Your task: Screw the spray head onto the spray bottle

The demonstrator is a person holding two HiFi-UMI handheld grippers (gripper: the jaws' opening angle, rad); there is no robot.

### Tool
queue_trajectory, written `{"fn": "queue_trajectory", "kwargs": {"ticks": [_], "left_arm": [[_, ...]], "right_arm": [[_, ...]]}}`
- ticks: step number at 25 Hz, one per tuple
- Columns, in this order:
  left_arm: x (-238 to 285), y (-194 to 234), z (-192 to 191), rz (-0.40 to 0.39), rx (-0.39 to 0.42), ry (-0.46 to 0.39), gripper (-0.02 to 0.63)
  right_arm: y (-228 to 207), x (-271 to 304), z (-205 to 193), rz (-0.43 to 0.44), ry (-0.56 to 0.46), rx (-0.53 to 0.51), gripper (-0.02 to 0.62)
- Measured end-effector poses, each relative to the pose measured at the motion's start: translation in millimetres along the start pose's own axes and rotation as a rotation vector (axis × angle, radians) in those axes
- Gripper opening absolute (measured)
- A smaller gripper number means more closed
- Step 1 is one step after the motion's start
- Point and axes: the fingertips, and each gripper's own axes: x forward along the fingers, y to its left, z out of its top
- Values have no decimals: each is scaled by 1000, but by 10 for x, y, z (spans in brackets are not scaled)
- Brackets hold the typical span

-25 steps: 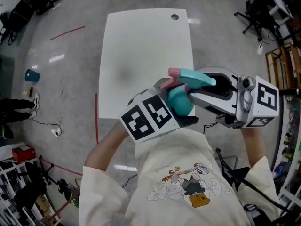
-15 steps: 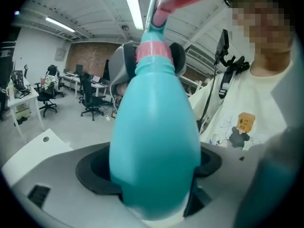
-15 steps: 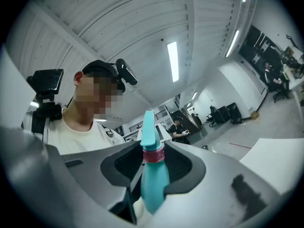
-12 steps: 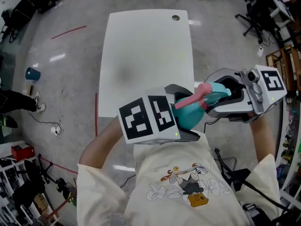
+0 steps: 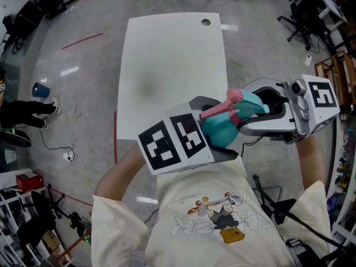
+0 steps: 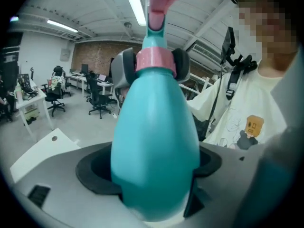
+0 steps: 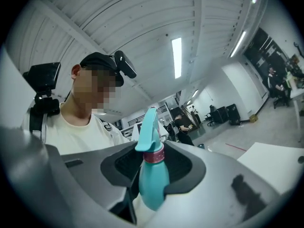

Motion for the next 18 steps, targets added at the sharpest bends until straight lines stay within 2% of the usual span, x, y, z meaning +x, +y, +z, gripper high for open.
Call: {"fn": "queue_trajectory", "kwargs": {"ticks": [3,7,11,13,18], "left_arm": [[-4,196,8,157,4,-12,431],[1,544,-40,390,20,6,431],[37,825,-8,575,25,-11,432],[11,885,-38,645,21,-29,431],[-124,888,-149,763,-24,-102,431]], "right_arm": [[-84,2,5,-105,18,-37,140],[-273,-45,-53,-285,72,-86,140],[-440,-176,-96,-427,70,-97,140],[-470,-158,-122,-485,57,-103,140],[-457,21,-182,-597,21,-124,140]]}}
